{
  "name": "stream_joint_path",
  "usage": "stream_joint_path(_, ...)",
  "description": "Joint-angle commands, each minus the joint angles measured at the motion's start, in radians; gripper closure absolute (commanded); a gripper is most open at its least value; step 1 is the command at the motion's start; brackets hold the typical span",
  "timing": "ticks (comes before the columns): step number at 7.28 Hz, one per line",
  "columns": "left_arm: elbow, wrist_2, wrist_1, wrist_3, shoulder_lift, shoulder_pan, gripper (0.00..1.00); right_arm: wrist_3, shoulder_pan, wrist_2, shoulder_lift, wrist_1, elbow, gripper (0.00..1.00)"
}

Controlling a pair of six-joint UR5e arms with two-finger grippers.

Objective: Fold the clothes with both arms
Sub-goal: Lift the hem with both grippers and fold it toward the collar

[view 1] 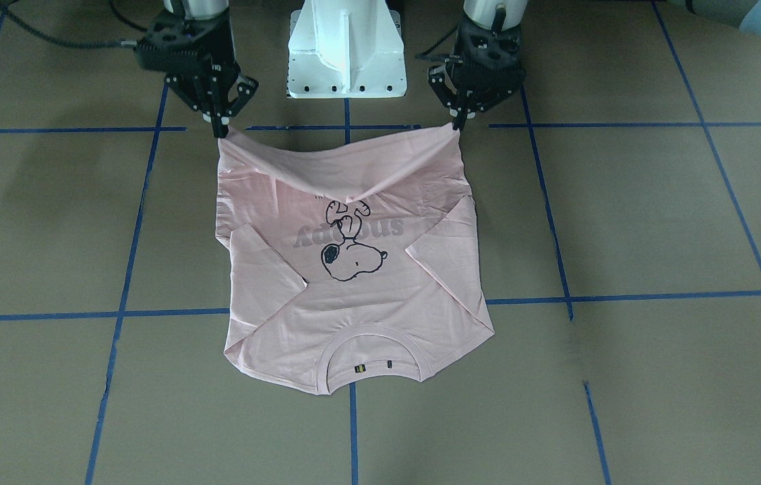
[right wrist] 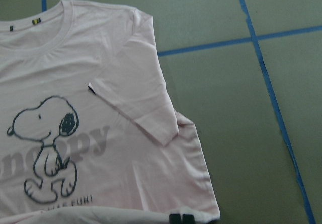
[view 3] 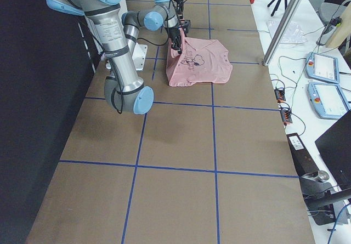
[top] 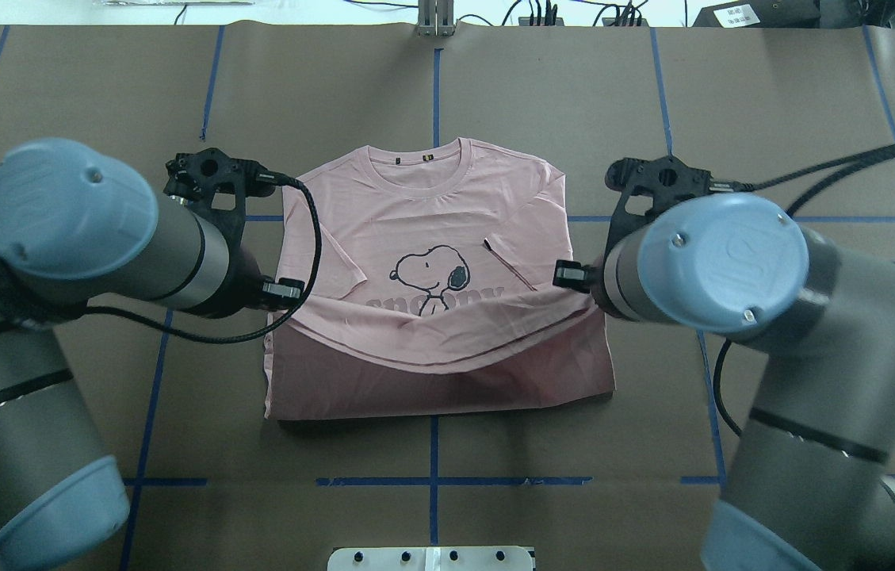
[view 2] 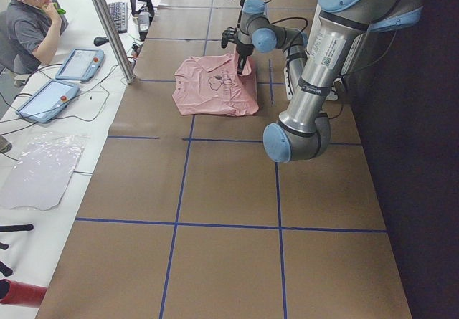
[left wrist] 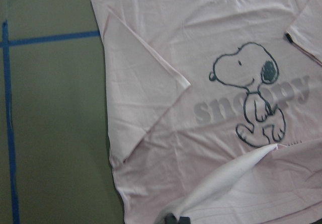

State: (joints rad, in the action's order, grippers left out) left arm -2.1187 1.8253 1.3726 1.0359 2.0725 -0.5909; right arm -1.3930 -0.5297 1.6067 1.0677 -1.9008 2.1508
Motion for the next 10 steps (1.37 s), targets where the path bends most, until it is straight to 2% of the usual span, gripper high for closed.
stream_joint_path(1, 0.181, 0.0, 0.123, -0.095, 0.027, -0.099, 1.0, 0.086, -0.131, 0.05, -0.015, 0.208, -0.231, 1.0)
stream_joint_path(3, 0.312, -0.001, 0.199, -0.151, 0.063, -0.161, 1.0, 0.118, -0.189, 0.056, -0.122, 0.244, -0.412, 1.0)
stream_joint_path(4, 0.451, -0.001, 0.321, -0.151, 0.089, -0.184, 1.0, 0.155, -0.222, 0.08, -0.162, 0.334, -0.551, 1.0)
stream_joint_path(5, 0.629, -0.004, 0.479, -0.151, 0.116, -0.205, 1.0, 0.187, -0.246, 0.084, -0.22, 0.503, -0.759, 1.0)
stream_joint_path(6, 0.752, -0.042, 0.581, -0.158, 0.133, -0.213, 0.01, 0.215, -0.262, 0.079, -0.279, 0.654, -0.96, 0.01)
stream_joint_path(7, 0.793, -0.075, 0.633, -0.224, 0.141, -0.225, 0.0, 0.274, -0.301, 0.094, -0.305, 0.687, -1.033, 0.0)
stream_joint_path(8, 0.79, -0.07, 0.638, -0.302, 0.135, -0.25, 0.0, 0.349, -0.343, 0.157, -0.302, 0.686, -1.036, 0.0)
stream_joint_path(10, 0.76, -0.058, 0.638, -0.333, 0.126, -0.256, 0.0, 0.449, -0.378, 0.227, -0.279, 0.689, -1.022, 0.0)
